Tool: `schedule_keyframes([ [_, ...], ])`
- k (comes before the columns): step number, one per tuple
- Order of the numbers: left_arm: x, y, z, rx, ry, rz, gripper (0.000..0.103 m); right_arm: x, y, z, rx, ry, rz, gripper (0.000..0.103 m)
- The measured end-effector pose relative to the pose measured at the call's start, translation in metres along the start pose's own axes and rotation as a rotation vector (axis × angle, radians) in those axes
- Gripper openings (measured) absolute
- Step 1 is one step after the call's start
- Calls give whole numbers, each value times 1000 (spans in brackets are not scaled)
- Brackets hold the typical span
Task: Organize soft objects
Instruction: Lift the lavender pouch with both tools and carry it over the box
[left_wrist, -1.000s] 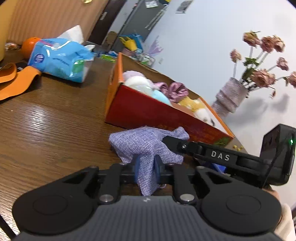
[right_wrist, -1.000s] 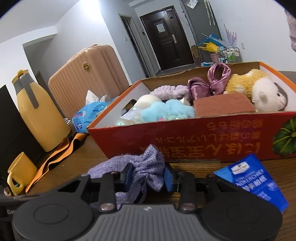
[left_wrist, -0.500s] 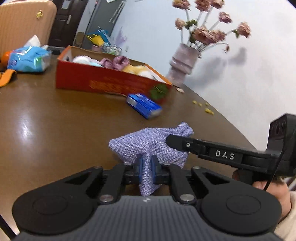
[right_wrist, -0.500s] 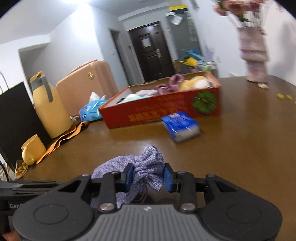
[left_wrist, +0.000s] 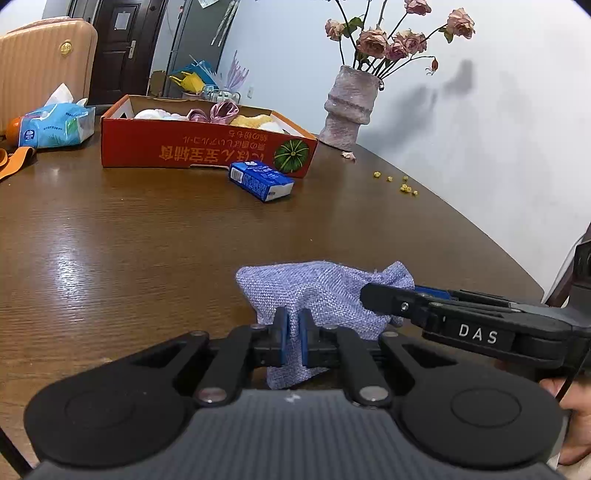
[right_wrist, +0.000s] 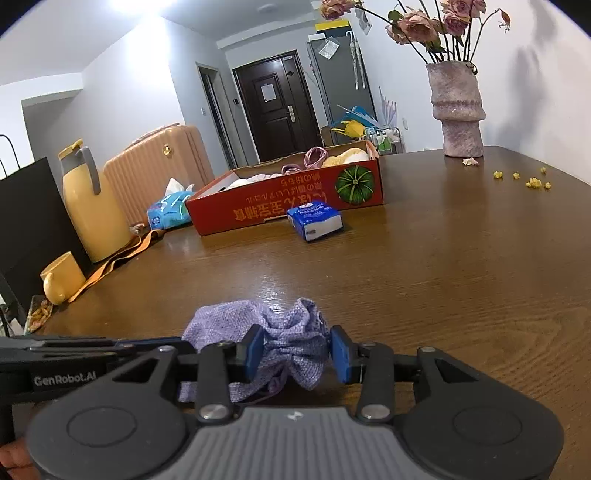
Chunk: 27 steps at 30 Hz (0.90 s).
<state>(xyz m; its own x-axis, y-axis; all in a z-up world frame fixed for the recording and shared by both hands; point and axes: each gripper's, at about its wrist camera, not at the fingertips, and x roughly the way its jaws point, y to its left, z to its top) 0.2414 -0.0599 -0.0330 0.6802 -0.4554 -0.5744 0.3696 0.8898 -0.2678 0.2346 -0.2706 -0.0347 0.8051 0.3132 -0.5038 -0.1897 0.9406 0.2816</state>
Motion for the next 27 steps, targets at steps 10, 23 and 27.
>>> schedule_keyframes([
  [10, -2, 2, 7, 0, -17, -4, 5, -3, 2, 3, -22, -18, 17, 32],
  [23, 54, 12, 178, 146, -183, -20, 5, 57, -19, 158, -53, -180, 28, 32],
  [27, 120, 36, 233, 74, -120, -13, 5, 115, -35, 214, -57, -134, -21, 32],
])
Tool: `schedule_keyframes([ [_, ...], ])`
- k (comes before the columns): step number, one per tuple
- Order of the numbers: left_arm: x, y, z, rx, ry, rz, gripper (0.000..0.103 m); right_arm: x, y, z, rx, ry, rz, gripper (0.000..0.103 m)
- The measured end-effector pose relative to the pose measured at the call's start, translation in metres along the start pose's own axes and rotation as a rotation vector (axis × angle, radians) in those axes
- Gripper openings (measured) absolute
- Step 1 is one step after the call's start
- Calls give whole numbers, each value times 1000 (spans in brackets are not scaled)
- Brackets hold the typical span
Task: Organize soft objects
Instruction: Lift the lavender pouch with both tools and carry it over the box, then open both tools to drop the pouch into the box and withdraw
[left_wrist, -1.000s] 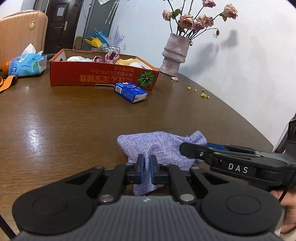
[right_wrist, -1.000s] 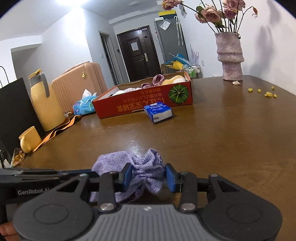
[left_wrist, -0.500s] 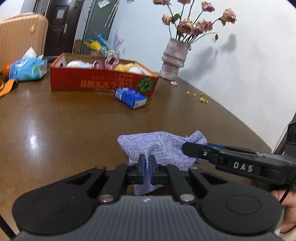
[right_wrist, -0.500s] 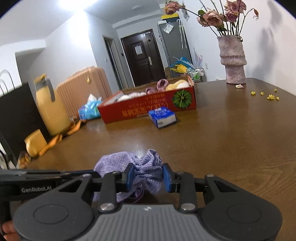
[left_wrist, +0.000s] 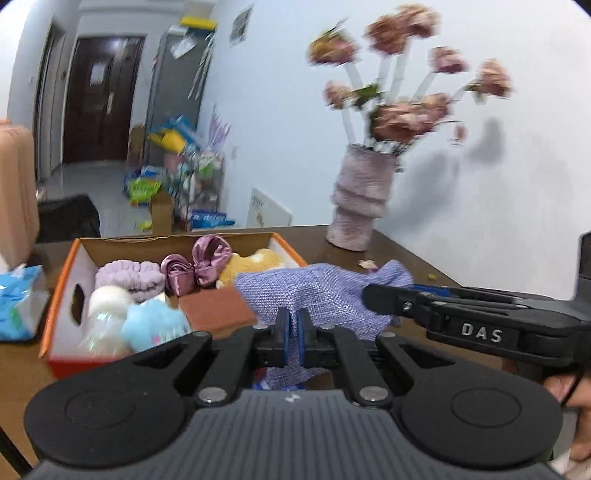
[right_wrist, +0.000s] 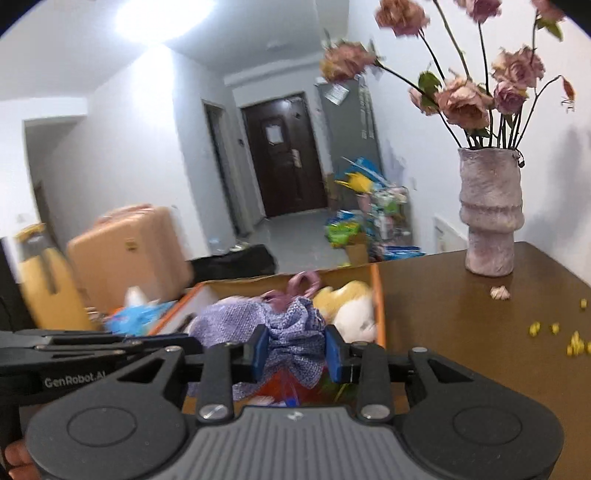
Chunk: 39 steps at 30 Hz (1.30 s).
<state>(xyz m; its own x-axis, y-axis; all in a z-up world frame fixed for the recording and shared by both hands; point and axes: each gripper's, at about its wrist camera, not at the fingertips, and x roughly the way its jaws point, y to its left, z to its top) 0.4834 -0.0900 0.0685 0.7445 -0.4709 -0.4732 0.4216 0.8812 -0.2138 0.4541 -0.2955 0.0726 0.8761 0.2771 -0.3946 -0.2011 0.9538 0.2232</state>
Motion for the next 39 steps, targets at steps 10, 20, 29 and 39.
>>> schedule_keyframes([
  [10, 113, 31, -6, -3, 144, 68, 5, 123, 4, 6, -284, 173, -192, 32],
  [20, 119, 51, -19, -13, 188, 80, 8, 165, -6, -3, -277, 387, -108, 34],
  [29, 49, 60, 17, -1, 86, 179, 15, 115, -8, 43, -184, 309, -77, 51],
  [39, -87, 35, 45, 66, -150, 342, 81, 0, 19, 93, -174, 90, -44, 70],
])
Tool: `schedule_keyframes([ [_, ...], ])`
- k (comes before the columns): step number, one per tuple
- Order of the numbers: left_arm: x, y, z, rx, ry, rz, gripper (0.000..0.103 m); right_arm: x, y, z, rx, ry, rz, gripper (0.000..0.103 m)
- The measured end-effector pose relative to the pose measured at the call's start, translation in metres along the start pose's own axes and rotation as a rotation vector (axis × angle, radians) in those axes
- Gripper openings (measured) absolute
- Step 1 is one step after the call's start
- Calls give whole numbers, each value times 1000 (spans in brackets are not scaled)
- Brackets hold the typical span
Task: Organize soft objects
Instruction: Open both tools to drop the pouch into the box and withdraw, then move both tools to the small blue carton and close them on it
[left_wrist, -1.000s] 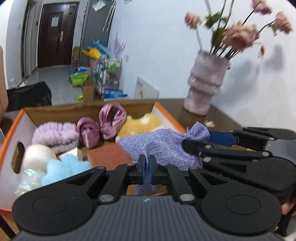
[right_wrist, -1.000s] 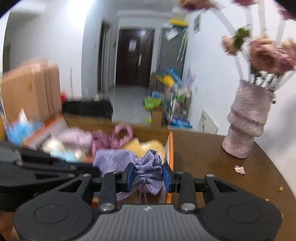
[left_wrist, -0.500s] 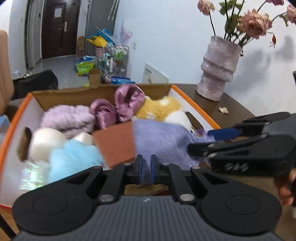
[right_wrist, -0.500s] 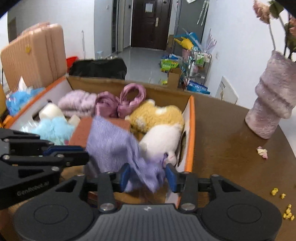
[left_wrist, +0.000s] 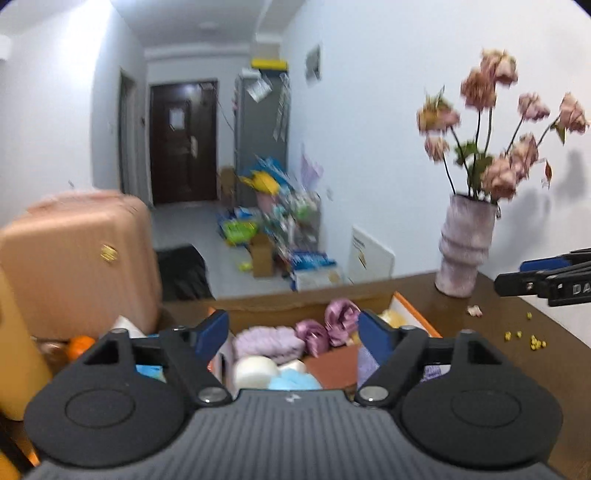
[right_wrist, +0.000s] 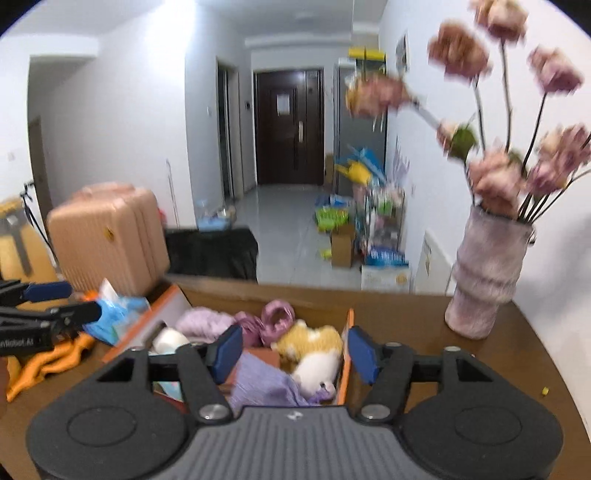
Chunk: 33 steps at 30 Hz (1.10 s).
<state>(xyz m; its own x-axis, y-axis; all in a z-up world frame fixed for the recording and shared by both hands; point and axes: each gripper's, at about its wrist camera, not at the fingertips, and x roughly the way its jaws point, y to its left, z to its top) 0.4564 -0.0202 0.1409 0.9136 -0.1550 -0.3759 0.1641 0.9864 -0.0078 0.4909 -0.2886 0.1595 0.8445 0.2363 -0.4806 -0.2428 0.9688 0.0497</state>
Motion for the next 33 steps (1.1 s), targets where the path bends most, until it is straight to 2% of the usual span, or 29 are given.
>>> schedule_keyframes([
  [2, -20, -2, -1, 10, -29, -1, 88, -18, 6, -1, 2, -33, 25, 82],
  [3, -30, -3, -3, 11, -41, -7, 90, -27, 10, -4, -4, -45, 38, 84],
  [8, -74, -8, -22, 34, -107, 9, 97, -66, 24, -28, -33, -106, 41, 84],
  [13, -112, -10, -42, 0, -149, 25, 100, -100, 29, -61, -9, -190, 38, 88],
  [20, -172, -5, -97, -23, -164, 71, 103, -147, 48, -121, -7, -231, 53, 91],
  [25, -217, -6, -148, -34, -169, 95, 103, -182, 67, -182, 19, -240, 86, 91],
  [29, -244, -5, -188, -56, -143, 116, 103, -203, 80, -230, 52, -248, 96, 93],
  [33, -253, 1, -202, -86, -109, 104, 103, -207, 87, -262, 93, -209, 109, 93],
])
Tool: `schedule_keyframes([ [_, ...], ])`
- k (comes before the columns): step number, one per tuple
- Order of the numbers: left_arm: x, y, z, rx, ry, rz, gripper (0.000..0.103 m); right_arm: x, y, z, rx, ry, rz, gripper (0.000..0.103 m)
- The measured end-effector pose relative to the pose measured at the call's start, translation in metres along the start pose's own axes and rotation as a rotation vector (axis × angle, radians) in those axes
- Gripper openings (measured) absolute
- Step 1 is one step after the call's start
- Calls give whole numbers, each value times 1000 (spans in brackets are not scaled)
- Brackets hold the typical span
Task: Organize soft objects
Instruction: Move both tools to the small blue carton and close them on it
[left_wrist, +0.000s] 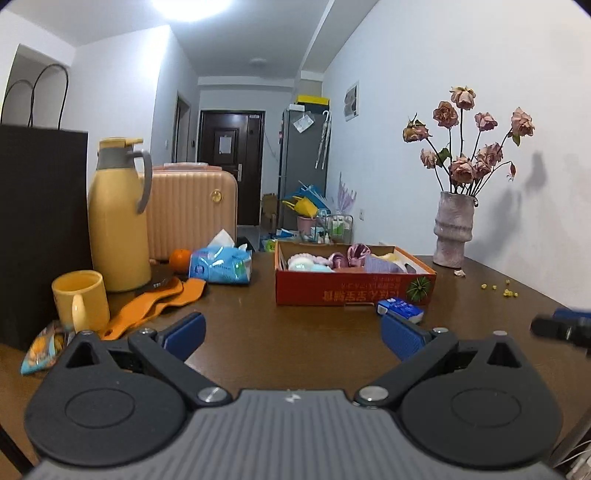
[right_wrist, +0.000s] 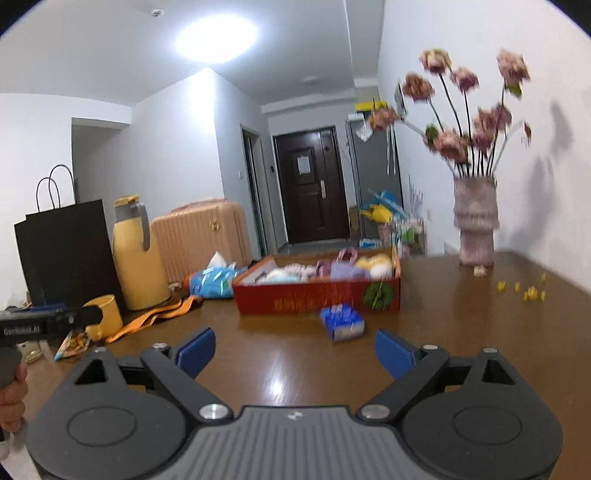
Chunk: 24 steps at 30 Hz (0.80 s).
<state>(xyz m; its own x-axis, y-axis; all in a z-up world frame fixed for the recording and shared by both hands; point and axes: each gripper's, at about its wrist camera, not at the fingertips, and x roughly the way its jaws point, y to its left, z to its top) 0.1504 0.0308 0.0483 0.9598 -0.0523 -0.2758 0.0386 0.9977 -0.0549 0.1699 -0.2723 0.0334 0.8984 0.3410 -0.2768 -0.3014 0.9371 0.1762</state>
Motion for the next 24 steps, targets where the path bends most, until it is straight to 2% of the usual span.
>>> schedule_keyframes([
  [4, 6, 2, 1, 2, 7, 5, 103, 5, 5, -16, -24, 39, -48, 93],
  [13, 53, -6, -3, 12, 81, -19, 103, 40, -8, -17, 1, 92, -76, 88],
  [16, 79, -11, -2, 20, 105, -35, 103, 65, -18, -13, 3, 121, -71, 86],
  [18, 102, -17, 0, 39, 120, -55, 103, 86, -25, -9, -3, 143, -73, 81],
  [24, 180, -38, 5, 70, 180, -95, 103, 175, -50, 6, 9, 245, -74, 70],
])
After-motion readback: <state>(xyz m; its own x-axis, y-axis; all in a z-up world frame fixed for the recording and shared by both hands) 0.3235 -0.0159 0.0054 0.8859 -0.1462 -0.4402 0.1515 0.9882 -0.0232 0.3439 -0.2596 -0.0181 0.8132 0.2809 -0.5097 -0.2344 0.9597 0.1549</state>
